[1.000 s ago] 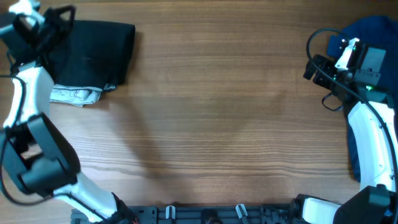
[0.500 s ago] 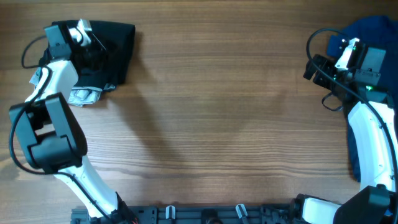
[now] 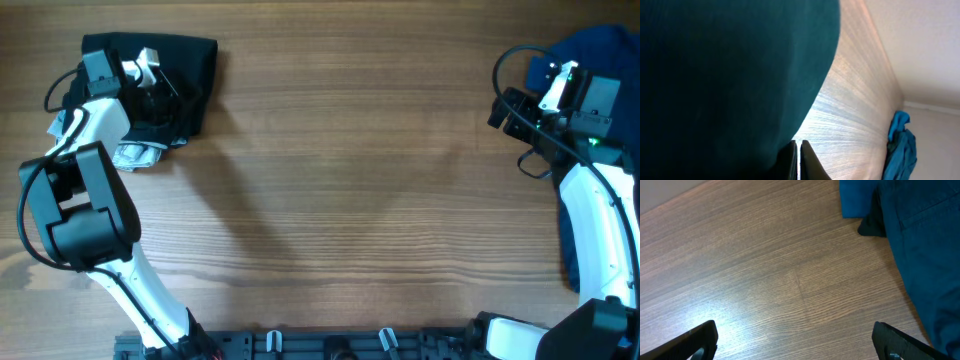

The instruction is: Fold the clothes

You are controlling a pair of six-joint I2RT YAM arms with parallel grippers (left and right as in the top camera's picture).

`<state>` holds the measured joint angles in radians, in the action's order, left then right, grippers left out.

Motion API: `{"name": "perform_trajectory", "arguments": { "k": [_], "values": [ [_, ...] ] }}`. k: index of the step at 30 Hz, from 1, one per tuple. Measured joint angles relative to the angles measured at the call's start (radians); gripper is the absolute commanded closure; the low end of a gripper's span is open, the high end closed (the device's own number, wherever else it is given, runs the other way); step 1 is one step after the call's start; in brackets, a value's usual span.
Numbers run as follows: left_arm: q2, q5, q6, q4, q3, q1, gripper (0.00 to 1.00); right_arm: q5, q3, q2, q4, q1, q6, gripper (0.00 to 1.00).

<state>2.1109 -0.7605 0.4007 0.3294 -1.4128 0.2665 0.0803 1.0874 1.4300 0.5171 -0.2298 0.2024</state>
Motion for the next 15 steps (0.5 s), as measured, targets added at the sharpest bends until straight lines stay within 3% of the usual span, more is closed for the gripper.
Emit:
{"name": "perform_trajectory", "arguments": {
  "k": [8,11,15],
  "values": [
    [0.000,0.115,-0.007,-0.045,0.056,0.005,0.96,0.000,0.000,0.000,0.000,0.000,0.000,0.00],
    [0.000,0.029,0.016,-0.176,0.068,0.018,0.96,0.000,0.000,0.000,0.000,0.000,0.000,0.00],
    [-0.007,-0.118,0.146,-0.461,0.074,0.036,0.96,-0.003,0.000,0.000,0.000,0.000,0.000,0.00]
  ]
}}
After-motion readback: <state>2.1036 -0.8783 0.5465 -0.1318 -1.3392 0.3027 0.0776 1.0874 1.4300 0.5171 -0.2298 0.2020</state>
